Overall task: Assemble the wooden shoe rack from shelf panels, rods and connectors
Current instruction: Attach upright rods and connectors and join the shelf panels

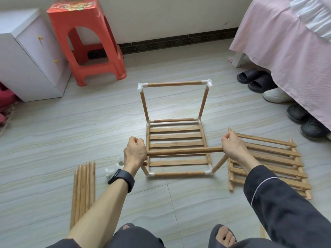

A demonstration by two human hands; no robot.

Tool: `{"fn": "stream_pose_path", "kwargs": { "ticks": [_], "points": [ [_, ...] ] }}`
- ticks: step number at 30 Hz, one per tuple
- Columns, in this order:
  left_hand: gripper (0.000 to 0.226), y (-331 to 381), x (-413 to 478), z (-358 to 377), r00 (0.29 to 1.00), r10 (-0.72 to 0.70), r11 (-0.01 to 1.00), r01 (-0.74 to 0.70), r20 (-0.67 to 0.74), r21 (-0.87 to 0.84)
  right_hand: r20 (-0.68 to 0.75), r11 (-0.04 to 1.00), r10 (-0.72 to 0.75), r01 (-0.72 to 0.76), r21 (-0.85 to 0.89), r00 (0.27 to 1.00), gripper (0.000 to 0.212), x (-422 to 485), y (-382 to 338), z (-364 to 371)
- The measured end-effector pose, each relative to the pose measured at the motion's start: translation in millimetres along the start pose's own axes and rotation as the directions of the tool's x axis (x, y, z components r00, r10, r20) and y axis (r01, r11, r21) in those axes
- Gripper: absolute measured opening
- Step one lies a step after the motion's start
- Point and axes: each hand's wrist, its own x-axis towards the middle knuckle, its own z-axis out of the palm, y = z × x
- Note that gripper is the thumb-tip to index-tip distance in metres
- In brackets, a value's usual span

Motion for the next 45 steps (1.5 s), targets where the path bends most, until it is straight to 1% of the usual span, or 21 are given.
{"fn": "stream_pose_path", "kwargs": {
  "ticks": [4, 6, 7, 9, 11, 13, 14, 15, 18, 20, 22, 25, 28, 30, 32, 36, 38, 39, 40, 42, 45],
  "points": [
    [0.016, 8, 1, -5, 0.998, 0.038, 0.998, -0.04, 0.046, 0.046, -0.006, 0.999, -0.021, 0.021, 0.029, 1.0, 0.012, 0, 2, -1],
    [0.017, 10, 3, -8, 0.995, 0.068, 0.986, -0.079, 0.08, 0.15, 0.003, 0.995, -0.047, 0.046, 0.086, 0.999, 0.012, 0, 4, -1],
    [0.017, 12, 5, -10, 0.991, 0.085, 0.962, -0.108, 0.103, 0.249, 0.026, 0.987, -0.064, 0.059, 0.147, 0.998, 0.014, 1, 6, -2],
    [0.02, 17, 11, -15, 0.98, 0.12, 0.849, -0.184, 0.157, 0.496, 0.1, 0.93, -0.093, 0.051, 0.365, 0.991, 0.028, 1, 13, -5],
    [0.025, 30, 15, -15, 0.958, 0.181, 0.662, -0.285, 0.221, 0.693, 0.151, 0.803, -0.086, -0.021, 0.596, 0.985, 0.041, 1, 24, -10],
    [0.03, 48, 13, -8, 0.918, 0.248, 0.481, -0.395, 0.311, 0.782, 0.138, 0.664, -0.032, -0.082, 0.743, 0.99, 0.047, 1, 41, -13],
    [0.032, 58, 11, 0, 0.891, 0.264, 0.429, -0.451, 0.369, 0.783, 0.122, 0.624, 0.007, -0.1, 0.775, 0.993, 0.051, 1, 53, -13],
    [0.034, 69, 8, 9, 0.861, 0.267, 0.403, -0.508, 0.433, 0.761, 0.097, 0.618, 0.049, -0.106, 0.779, 0.994, 0.053, 1, 65, -12],
    [0.04, 101, -9, 49, 0.749, 0.251, 0.397, -0.657, 0.613, 0.641, 0.049, 0.667, 0.185, -0.162, 0.727, 0.981, 0.049, 2, 108, -3],
    [0.046, 119, -27, 82, 0.673, 0.27, 0.378, -0.732, 0.688, 0.567, 0.064, 0.689, 0.302, -0.264, 0.675, 0.951, 0.057, 6, 143, 6],
    [0.05, 132, -46, 117, 0.603, 0.304, 0.35, -0.791, 0.738, 0.502, 0.096, 0.652, 0.423, -0.376, 0.658, 0.901, 0.063, 11, 178, 17],
    [0.051, 144, -69, 160, 0.516, 0.372, 0.307, -0.853, 0.772, 0.422, 0.153, 0.521, 0.558, -0.488, 0.7, 0.816, 0.065, 16, 216, 31],
    [0.047, 145, -77, 186, 0.506, 0.383, 0.336, -0.856, 0.773, 0.394, 0.198, 0.419, 0.611, -0.526, 0.74, 0.766, 0.06, 25, 237, 44],
    [0.038, 139, -78, 195, 0.52, 0.411, 0.374, -0.845, 0.749, 0.382, 0.204, 0.368, 0.631, -0.52, 0.771, 0.748, 0.047, 33, 243, 48],
    [0.032, 131, -76, 198, 0.527, 0.457, 0.369, -0.845, 0.717, 0.386, 0.206, 0.303, 0.65, -0.497, 0.813, 0.732, 0.039, 43, 246, 51],
    [0.025, 124, -76, 198, 0.531, 0.462, 0.415, -0.837, 0.711, 0.356, 0.353, 0.02, 0.6, -0.455, 0.891, 0.718, 0.042, 61, 241, 46],
    [0.023, 124, -77, 199, 0.535, 0.455, 0.418, -0.834, 0.712, 0.36, 0.406, -0.092, 0.577, -0.437, 0.895, 0.709, 0.043, 66, 238, 44],
    [0.023, 125, -77, 199, 0.54, 0.453, 0.417, -0.831, 0.709, 0.367, 0.403, -0.11, 0.579, -0.421, 0.9, 0.709, 0.044, 67, 236, 42],
    [0.023, 125, -78, 200, 0.546, 0.451, 0.421, -0.828, 0.706, 0.371, 0.377, -0.093, 0.589, -0.403, 0.911, 0.715, 0.047, 68, 235, 41],
    [0.027, 128, -80, 200, 0.549, 0.437, 0.442, -0.821, 0.712, 0.362, 0.278, -0.021, 0.599, -0.332, 0.943, 0.751, 0.048, 72, 228, 33],
    [0.032, 133, -87, 198, 0.553, 0.376, 0.481, -0.802, 0.744, 0.353, 0.15, 0.021, 0.529, -0.189, 0.982, 0.835, 0.027, 75, 209, 5]
  ]
}}
